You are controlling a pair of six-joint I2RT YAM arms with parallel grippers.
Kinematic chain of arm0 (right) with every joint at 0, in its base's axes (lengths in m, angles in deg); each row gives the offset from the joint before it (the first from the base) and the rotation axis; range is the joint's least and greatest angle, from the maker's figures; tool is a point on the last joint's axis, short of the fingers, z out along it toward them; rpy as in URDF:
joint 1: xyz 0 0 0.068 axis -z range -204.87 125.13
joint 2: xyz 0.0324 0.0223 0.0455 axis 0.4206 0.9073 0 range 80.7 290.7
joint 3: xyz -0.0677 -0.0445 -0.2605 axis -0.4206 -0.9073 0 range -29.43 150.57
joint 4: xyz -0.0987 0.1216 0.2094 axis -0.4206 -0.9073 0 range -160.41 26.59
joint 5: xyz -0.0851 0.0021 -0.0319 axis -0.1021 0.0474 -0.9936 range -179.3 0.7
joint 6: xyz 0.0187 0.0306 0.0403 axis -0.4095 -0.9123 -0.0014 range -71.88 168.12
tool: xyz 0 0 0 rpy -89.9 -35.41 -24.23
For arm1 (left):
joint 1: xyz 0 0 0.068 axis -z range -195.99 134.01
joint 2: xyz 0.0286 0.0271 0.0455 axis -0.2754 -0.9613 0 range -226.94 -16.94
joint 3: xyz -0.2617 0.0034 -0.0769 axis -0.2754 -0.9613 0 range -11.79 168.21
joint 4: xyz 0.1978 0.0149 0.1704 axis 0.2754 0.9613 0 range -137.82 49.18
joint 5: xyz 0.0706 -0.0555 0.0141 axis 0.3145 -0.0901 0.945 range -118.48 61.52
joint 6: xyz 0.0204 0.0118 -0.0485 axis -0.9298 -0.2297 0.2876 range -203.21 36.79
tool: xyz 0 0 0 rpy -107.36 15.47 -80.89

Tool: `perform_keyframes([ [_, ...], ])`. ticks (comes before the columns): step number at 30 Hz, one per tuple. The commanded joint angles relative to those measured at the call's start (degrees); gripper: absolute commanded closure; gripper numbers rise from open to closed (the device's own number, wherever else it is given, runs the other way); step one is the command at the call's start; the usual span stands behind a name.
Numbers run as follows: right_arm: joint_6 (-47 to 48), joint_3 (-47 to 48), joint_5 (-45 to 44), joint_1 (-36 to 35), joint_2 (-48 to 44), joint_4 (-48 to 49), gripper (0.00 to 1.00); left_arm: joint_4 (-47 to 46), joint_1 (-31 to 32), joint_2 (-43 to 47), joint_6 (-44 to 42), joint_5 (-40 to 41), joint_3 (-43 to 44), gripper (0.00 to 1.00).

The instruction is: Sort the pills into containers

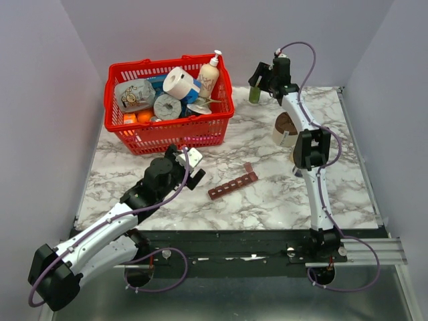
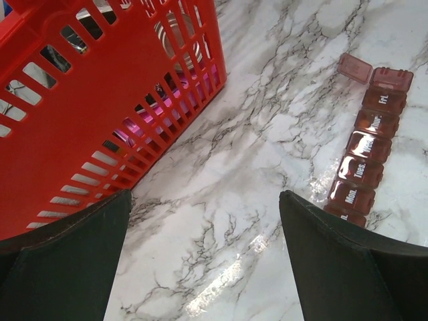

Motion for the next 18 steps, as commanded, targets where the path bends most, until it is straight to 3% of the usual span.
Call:
perform_keyframes([
  [1,-2.1,1.7,-0.8,0.8,1.6,-2.0,0.22,0.1,-0.4,1.1,1.1,0.3,2.0,0.01],
  [7,-4.0,0.5,0.1,1.8,1.5,-1.7,0.37,0.2,-0.4,1.4,1.3,-0.4,2.4,0.01],
  [11,-3.2,0.1,1.3,2.1,1.1,-1.4,0.41,0.2,-0.4,1.4,1.2,-0.7,2.6,0.01],
  [13,-2.1,0.1,1.6,1.9,1.1,-1.3,0.40,0.2,-0.4,1.4,1.2,-0.8,2.7,0.01],
  [18,2.8,0.9,2.3,1.6,0.6,-2.5,0.25,0.5,-0.4,1.6,1.3,-0.7,2.5,0.01],
])
